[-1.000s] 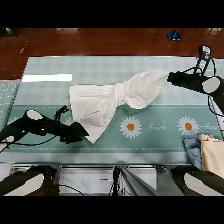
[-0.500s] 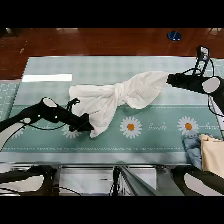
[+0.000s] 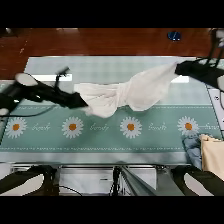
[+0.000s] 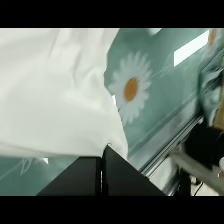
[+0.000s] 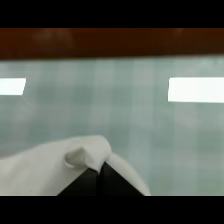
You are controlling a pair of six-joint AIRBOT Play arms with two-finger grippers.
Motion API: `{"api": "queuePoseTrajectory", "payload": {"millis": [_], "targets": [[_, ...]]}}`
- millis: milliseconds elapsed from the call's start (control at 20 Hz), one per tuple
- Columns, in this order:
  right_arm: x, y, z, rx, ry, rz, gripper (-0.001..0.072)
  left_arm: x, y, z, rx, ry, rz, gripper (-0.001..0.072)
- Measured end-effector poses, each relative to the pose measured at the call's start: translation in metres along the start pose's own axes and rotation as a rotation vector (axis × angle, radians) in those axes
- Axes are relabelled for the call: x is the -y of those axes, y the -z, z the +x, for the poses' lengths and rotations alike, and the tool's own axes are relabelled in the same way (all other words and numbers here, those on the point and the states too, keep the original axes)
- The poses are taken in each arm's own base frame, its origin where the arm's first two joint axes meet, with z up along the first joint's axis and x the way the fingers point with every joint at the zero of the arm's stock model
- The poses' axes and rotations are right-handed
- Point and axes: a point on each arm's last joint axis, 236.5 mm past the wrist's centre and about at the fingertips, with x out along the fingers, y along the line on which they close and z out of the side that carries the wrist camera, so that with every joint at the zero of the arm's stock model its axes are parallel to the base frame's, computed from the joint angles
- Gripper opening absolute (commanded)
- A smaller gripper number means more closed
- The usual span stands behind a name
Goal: Fold the shirts.
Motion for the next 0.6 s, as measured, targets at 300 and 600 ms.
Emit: {"api": "queuePoseTrajectory", "payload": {"millis": [300,600], "targets": [[-0.028,-0.187,-0.165,0.519,0.041,-0.196,0.0023,0.165,-0.092,-0.249,0.746,-0.050,0.384,0.0016],[-0.058,-0.270,-0.339,0.889,0.059,-0.258,0.0023,0.286,-0.049,-0.391,1.161,-0.203,0.627,0.0016]]}}
